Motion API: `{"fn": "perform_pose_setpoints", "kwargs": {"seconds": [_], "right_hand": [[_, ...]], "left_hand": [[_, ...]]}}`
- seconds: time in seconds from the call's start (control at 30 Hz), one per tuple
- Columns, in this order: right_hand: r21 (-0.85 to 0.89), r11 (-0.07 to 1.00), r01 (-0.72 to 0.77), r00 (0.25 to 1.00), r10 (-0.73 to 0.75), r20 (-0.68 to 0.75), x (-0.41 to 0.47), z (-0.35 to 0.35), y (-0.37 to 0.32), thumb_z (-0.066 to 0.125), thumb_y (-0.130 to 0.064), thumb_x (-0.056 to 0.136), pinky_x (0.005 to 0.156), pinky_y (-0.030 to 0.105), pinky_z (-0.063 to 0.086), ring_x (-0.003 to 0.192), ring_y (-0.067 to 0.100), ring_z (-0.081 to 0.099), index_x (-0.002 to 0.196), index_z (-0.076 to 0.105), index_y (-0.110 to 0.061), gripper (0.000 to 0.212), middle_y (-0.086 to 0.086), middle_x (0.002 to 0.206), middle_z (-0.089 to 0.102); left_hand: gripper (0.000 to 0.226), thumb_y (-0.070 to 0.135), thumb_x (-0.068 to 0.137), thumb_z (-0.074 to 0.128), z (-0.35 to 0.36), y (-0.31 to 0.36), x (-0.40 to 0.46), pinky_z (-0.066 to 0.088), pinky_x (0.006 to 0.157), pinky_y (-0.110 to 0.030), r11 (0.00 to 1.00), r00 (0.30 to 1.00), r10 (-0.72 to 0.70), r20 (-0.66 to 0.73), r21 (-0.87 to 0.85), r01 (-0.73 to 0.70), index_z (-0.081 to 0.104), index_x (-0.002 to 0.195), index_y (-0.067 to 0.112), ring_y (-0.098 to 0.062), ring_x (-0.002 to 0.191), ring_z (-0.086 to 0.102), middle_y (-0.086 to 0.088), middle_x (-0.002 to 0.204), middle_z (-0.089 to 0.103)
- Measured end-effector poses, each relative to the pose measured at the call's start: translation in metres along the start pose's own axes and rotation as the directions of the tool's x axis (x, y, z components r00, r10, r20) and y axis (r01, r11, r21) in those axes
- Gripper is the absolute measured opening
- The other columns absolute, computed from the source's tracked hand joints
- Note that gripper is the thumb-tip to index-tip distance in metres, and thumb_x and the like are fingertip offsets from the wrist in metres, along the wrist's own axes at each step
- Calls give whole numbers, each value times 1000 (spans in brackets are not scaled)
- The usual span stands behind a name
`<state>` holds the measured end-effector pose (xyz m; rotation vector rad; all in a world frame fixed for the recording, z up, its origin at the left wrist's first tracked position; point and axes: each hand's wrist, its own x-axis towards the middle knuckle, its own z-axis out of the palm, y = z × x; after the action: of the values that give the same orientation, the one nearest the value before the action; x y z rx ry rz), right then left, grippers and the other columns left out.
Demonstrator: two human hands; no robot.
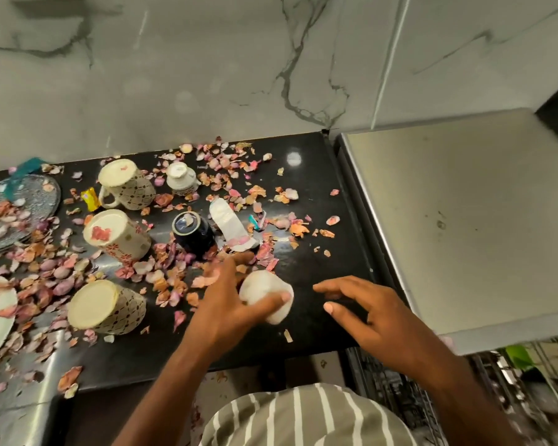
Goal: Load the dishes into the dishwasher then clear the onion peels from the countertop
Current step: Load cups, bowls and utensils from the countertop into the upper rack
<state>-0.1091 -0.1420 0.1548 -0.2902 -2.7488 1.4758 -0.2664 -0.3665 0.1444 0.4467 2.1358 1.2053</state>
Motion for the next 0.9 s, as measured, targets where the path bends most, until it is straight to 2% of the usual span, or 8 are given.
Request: {"fn": "perform_pose_setpoints", "kwargs": {"seconds": [0.1, 0.17, 0.27, 0.4, 0.5, 0.6, 0.77, 0.9], "right_hand": [[77, 997, 17, 997, -11, -76, -14, -4, -4, 67, -23, 102, 92, 26, 55, 112, 10, 68, 126, 71, -29, 26, -16, 115, 71], [113, 994, 0, 994, 13, -113, -25, -5, -4, 67, -24, 102, 89, 29, 57, 107, 12, 70, 122, 72, -28, 21, -15, 110, 71], [169, 984, -53, 976, 87, -199, -46, -15, 1, 68, -23, 101, 82, 27, 58, 97, 11, 72, 114, 72, -26, 14, -14, 103, 73], [169, 971, -172, 923, 218, -317, -78, -30, 12, 70, -31, 99, 72, 17, 51, 89, 9, 70, 102, 70, -30, 3, -16, 92, 72], [224, 927, -300, 856, 365, -367, -99, -35, 22, 70, -47, 97, 71, 22, 53, 85, 6, 70, 96, 70, -33, 14, -16, 89, 72], [391, 852, -349, 789, 492, -368, -115, -41, 29, 77, -49, 91, 70, 22, 53, 77, 5, 71, 89, 75, -27, 22, -12, 84, 76], [421, 808, -412, 771, 555, -313, -127, -43, 34, 77, -53, 88, 78, 38, 61, 73, 9, 74, 88, 78, -24, 30, -8, 78, 77], [505, 788, -353, 781, 545, -304, -132, -43, 38, 78, -39, 91, 80, 33, 60, 79, 13, 73, 89, 76, -15, 24, -1, 82, 77]], "left_hand": [[110, 75, 54, 87, 32, 22, 6, 55, 94, -27, 964, 992, 114, 59, 235, -125, 32, 146, 48, -2, 113, 59, 21, 126, 55], [108, 74, 56, 86, 51, 33, 10, 54, 95, -30, 918, 973, 211, 94, 323, -230, 33, 146, 47, -1, 112, 58, 21, 121, 57], [96, 77, 62, 81, 79, 49, 16, 49, 99, -33, 823, 927, 315, 202, 430, -373, 41, 143, 43, -5, 117, 53, 20, 125, 56], [83, 88, 56, 77, 113, 67, 18, 51, 89, -29, 748, 864, 380, 331, 439, -497, 60, 121, 40, -2, 105, 55, 25, 111, 59], [87, 93, 50, 72, 137, 76, 18, 49, 84, -25, 727, 846, 409, 343, 438, -529, 61, 117, 40, -3, 102, 56, 23, 108, 59], [86, 93, 50, 68, 159, 83, 14, 46, 82, -26, 704, 830, 434, 350, 444, -555, 60, 117, 41, -6, 101, 55, 21, 108, 59], [82, 80, 55, 64, 180, 86, 13, 42, 83, -28, 669, 816, 422, 394, 472, -574, 61, 122, 32, -15, 106, 56, 13, 111, 60], [97, 90, 50, 61, 185, 89, 15, 39, 83, -27, 658, 801, 395, 450, 471, -588, 61, 125, 29, -14, 106, 55, 14, 110, 59]]}}
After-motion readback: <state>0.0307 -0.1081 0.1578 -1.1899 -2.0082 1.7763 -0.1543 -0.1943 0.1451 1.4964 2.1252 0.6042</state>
